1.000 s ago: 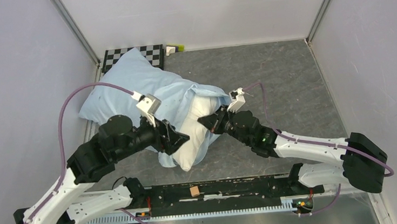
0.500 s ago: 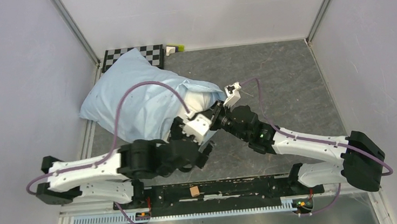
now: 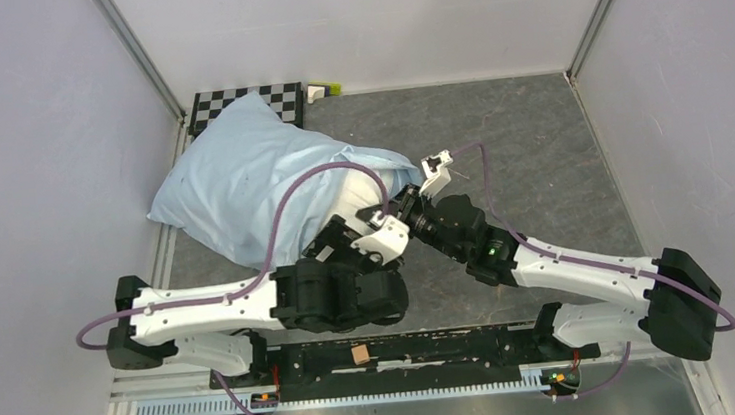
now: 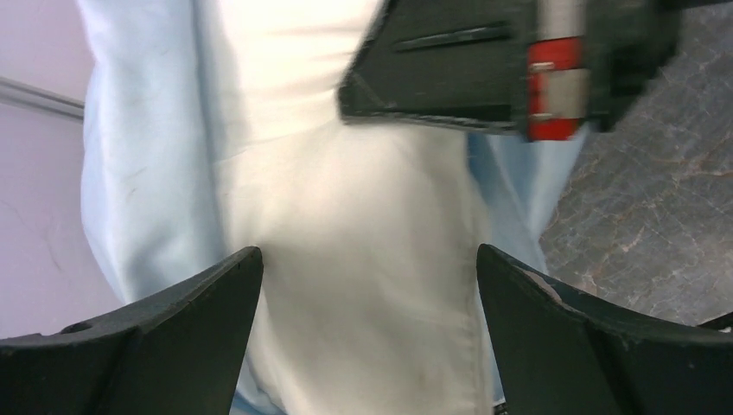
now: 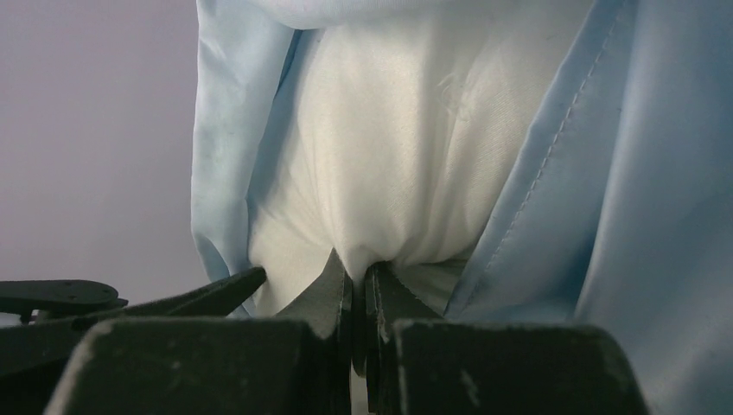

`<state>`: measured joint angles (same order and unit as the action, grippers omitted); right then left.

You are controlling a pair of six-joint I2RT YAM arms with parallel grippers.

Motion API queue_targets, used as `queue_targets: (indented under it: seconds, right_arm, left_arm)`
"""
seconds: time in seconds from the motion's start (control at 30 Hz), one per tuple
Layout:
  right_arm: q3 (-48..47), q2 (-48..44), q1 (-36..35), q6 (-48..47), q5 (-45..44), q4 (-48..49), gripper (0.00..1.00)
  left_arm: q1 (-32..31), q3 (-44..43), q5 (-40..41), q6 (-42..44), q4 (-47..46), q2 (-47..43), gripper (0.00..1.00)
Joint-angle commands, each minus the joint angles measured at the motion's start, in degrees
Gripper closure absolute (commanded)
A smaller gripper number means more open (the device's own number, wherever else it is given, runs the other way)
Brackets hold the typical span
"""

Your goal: Remove the pillowcase from the pillow

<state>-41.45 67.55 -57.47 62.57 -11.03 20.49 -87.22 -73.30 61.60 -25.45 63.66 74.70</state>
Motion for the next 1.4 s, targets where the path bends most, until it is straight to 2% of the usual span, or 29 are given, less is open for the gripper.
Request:
queue_targets:
  seconds: [0.0,0.27,0.4,0.43,0.47,0.6,0.63,0.7,0.73,0.8,0.83,0.93,1.0,1.07,1.2,1.37]
  right_arm:
    - [-3.73,-3.7,0.17,0.99,-0.33,7.63,1.0]
    - [-4.67,-3.52,0.17,1.08,0.1,7.7,1.0]
    - [-4.87,-3.06,0.17,-0.26,2.13,9.78,1.0]
    - [-4.93,-2.96,0.19,-0.67,2.98,10.21,1.0]
    - [-4.87,-2.94,0.17,-0.88,3.47,10.49,1.0]
    - [-3.9,-3.83,0.13,-1.75,3.37,10.5,0.99]
    - [-3.46,-4.22,0.17,-2.19,2.79,10.18,0.95]
    - [-2.41,-5.64,0.27,-4.1,0.76,9.26,0.74]
    - [-1.88,-6.29,0.26,-6.36,-0.6,8.24,0.65]
    - [-1.62,-8.12,0.26,-12.5,-4.64,4.75,0.34]
    - [-1.69,-8.8,0.26,-15.79,-6.83,2.43,0.24]
    - [-2.19,-9.94,0.4,-23.26,-16.89,-5.93,0.05]
    - [-2.78,-9.35,1.34,-25.23,-21.21,-10.45,0.02]
    - [-3.07,-8.32,2.7,-26.72,-21.39,-12.78,0.02]
    - [-2.98,-8.76,3.37,-39.41,-12.62,-10.75,0.02]
    - [0.87,-12.34,3.41,-49.28,-4.64,-7.85,0.02]
  left_arm:
    - [3.71,2.64,0.13,1.48,-3.76,-5.16,0.0]
    - [11.4,6.37,-11.5,7.19,-6.95,-2.72,0.0]
    - [12.91,9.27,-19.23,10.07,-12.42,-4.31,0.01]
    - [13.31,9.36,-19.66,10.07,-12.5,-4.63,0.06]
    - [13.84,9.47,-18.83,9.96,-12.23,-4.95,0.18]
    - [14.38,8.08,-11.33,7.24,-8.02,-4.6,0.78]
    - [14.32,7.6,-10.34,6.51,-6.95,-4.72,0.86]
    - [14.41,6.93,-9.71,5.54,-6.2,-5.57,0.93]
    - [14.42,6.79,-9.87,5.38,-6.08,-6.32,0.94]
    - [14.44,6.68,-11.38,5.42,-6.01,-8.3,0.95]
    - [14.51,6.55,-12.0,5.5,-5.83,-9.46,0.97]
    - [14.58,5.9,-13.41,4.82,-5.23,-13.46,0.98]
    - [14.61,5.55,-14.87,4.72,-5.45,-16.53,0.98]
    - [14.58,5.36,-16.18,4.91,-5.86,-19.23,0.98]
    - [14.58,4.79,-16.33,4.94,-4.98,-22.26,0.98]
    - [14.6,3.78,-14.51,3.2,-2.64,-23.65,0.98]
